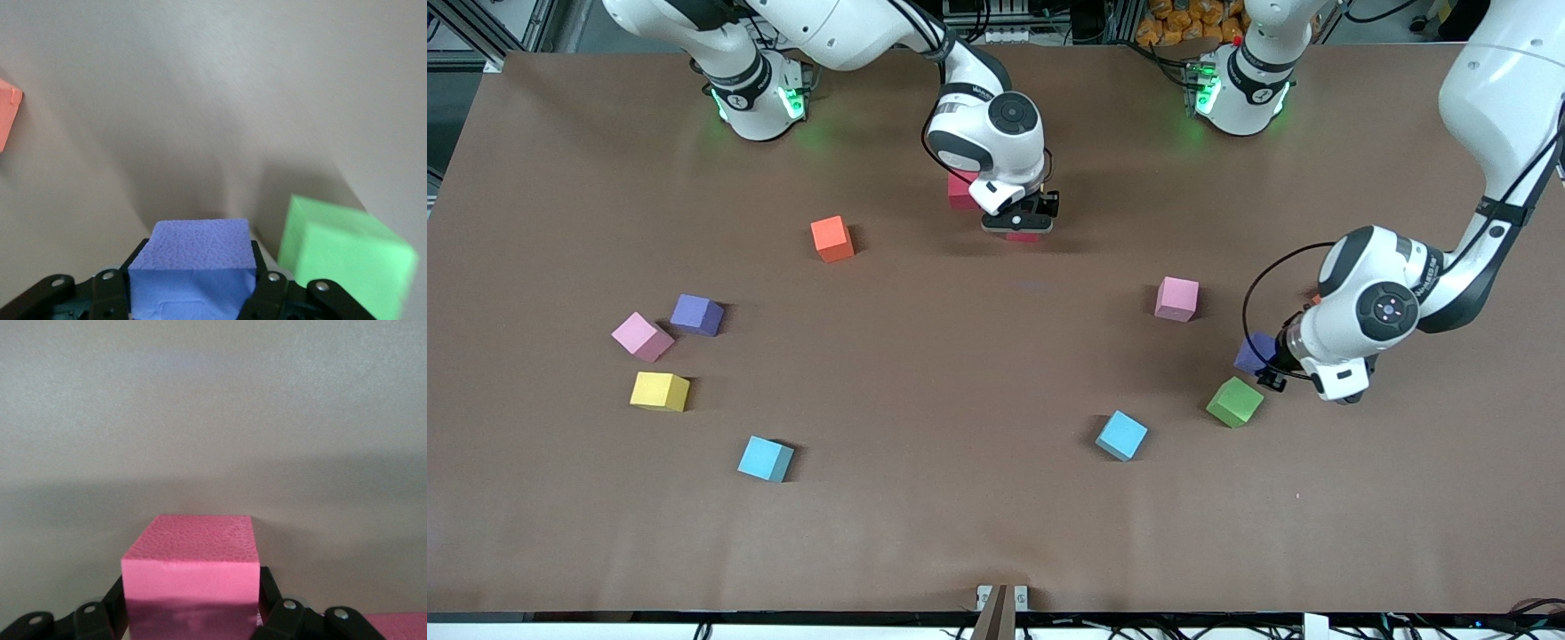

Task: Form number 2 with 11 blocks
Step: 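Grasp the blue cube with the left gripper while the right gripper lowers pink, then release the pink cube on the row while the left gripper lifts blue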

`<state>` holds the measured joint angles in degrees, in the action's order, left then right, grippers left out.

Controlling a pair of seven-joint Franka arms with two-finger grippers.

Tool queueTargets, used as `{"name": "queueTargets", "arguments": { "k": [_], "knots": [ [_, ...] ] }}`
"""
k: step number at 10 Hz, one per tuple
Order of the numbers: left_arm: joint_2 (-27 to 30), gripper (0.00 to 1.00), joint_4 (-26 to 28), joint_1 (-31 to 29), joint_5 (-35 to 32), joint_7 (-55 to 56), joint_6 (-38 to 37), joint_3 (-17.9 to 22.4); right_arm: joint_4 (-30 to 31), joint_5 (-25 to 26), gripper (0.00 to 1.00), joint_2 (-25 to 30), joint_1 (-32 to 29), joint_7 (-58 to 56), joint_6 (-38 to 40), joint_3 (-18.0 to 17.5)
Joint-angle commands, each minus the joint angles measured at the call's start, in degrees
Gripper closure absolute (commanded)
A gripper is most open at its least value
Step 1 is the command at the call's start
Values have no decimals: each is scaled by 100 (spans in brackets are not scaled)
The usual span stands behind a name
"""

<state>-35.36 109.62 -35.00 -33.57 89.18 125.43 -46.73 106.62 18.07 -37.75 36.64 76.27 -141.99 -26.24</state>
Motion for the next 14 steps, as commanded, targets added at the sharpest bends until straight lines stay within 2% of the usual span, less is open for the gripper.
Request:
{"name": "queueTargets", "arguments": {
  "k": [1, 4, 6, 11, 13, 14],
  "knots": [
    [266, 100, 69, -42, -45, 47, -176, -353, -185, -93, 21, 57, 106, 99, 49, 75],
    [240, 100, -98, 142, -53, -487, -211, -662, -160, -189, 19, 407, 63, 73, 328, 23],
    [196, 100, -151, 230, -45, -1067, -211, -793, -177, -190, 18, 453, 28, 37, 524, 22],
    [90, 100, -248, 836, -27, -1806, -211, -847, -124, -190, 18, 558, -70, -261, 664, 13],
    [73, 100, -222, 925, 8, -2140, -211, -856, -89, -251, 18, 1013, -305, -1082, 1363, 5],
    [64, 100, -230, 934, 8, -2202, -211, -882, -80, -504, 17, 1268, -472, -1497, 1715, 5]
  ]
}}
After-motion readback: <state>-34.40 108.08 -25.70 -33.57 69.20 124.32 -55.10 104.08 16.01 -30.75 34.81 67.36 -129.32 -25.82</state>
